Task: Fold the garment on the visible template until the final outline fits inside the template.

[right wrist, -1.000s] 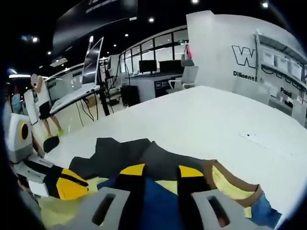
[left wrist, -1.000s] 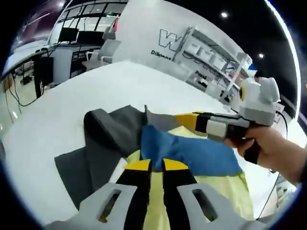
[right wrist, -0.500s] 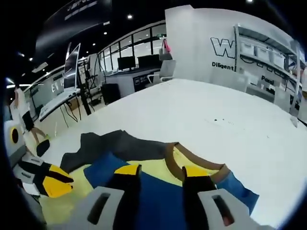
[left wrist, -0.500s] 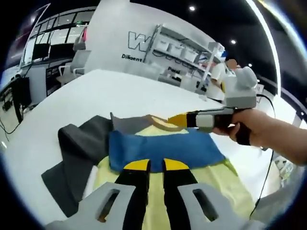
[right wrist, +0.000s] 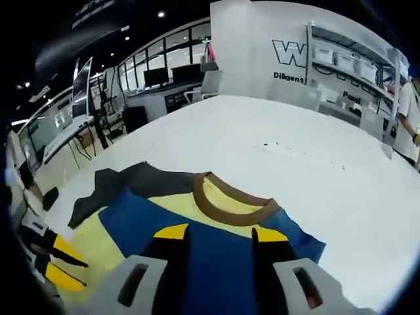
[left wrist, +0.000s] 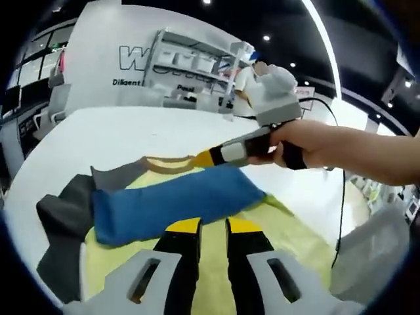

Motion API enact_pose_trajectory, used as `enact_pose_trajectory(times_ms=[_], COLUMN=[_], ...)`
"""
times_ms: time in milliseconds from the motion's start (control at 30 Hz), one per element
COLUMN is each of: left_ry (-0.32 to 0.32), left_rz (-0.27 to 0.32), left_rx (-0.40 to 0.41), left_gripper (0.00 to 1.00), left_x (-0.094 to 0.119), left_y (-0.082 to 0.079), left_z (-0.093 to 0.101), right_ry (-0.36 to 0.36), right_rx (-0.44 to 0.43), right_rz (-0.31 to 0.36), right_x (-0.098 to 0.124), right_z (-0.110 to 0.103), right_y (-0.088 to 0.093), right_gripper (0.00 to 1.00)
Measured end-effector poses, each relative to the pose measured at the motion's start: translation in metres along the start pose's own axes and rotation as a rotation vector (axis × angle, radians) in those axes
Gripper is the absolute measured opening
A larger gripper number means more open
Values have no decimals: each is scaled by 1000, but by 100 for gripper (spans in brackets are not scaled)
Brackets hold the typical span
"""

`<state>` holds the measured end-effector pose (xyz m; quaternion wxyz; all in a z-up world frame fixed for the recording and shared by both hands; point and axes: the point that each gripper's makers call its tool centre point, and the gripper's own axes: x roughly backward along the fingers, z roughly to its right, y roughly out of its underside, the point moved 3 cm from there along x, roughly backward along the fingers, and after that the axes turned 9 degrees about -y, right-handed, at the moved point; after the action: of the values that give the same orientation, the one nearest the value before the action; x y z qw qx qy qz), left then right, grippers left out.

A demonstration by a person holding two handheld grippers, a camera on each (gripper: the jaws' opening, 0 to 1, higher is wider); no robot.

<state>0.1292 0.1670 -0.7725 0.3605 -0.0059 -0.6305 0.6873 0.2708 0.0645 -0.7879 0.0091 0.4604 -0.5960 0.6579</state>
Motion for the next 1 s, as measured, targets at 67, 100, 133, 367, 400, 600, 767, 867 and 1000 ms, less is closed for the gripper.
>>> enact_pose_trajectory(times_ms=[67,100,133,367,400,600,767,867,1000], left_ry=[18,37,37,189,240,323,503,535,574], left_rz=[-7,-25,-24,-46,-56,-69,-124,-149,-191], left_rx=[-30,-82,-86,-164,-178,-269,-359,-499,-527], left_gripper=[9,8,9,15,17,19,20,24,29], left_x=[-2,-3,-4,-8,-8,-13,-16,-20,-25], left_y=[1,4,4,12,14,20,36,47,62], left_z=[6,11,13,44,53,77,115,129,142], right_ry=[19,24,30,74,83,104,108,90,77], right_rx=[-18,-20,-22,-50,-72,-79,-34,-25,-25], right_rz=[-3,-4,-4,-18,-14,-35,-53,-74,-97], right_x=[5,6,8,18,20,24,25,23,21], right_z=[8,11,14,35,38,51,55,53,51], right_y=[5,6,8,22,24,34,37,39,44], right_gripper=[34,34,35,34,33,33,30,31,31])
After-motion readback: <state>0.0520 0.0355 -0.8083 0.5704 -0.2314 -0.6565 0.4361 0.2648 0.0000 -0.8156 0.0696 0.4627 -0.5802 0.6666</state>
